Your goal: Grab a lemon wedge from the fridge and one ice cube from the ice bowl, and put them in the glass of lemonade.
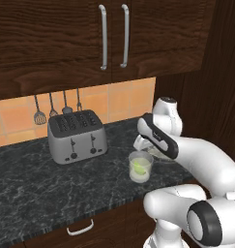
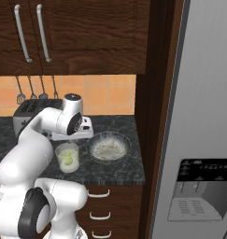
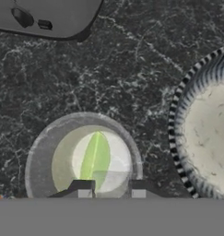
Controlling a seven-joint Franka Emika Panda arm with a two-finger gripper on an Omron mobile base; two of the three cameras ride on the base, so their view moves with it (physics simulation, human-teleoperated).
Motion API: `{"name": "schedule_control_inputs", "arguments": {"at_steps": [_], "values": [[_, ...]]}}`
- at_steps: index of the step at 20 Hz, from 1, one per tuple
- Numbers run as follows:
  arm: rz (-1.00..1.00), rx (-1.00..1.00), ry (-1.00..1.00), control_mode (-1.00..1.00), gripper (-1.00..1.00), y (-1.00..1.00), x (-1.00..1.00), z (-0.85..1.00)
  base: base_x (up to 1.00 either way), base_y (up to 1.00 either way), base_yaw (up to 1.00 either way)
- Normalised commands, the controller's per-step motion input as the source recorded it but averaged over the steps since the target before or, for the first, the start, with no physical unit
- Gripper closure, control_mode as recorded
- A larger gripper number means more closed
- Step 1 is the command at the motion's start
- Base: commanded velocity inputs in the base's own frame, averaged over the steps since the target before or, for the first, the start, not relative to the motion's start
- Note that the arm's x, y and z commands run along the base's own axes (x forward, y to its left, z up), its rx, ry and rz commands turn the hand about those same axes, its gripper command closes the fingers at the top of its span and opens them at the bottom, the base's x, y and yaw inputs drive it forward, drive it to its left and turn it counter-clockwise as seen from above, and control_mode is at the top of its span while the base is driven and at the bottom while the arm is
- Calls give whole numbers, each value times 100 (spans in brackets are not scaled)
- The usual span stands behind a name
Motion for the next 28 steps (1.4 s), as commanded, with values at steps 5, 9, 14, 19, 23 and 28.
{"name": "schedule_control_inputs", "arguments": {"at_steps": [5,9,14,19,23,28], "values": [[0,-3,0,-100,100,29,1,0,0,0,0],[0,0,0,-100,100,0,0,-10,0,0,0],[0,0,0,-100,100,0,-3,-6,0,0,0],[0,0,0,-100,100,12,-1,1,0,0,0],[0,0,0,-100,100,0,0,6,0,0,0],[0,0,0,-100,100,0,-1,1,0,0,0]]}}
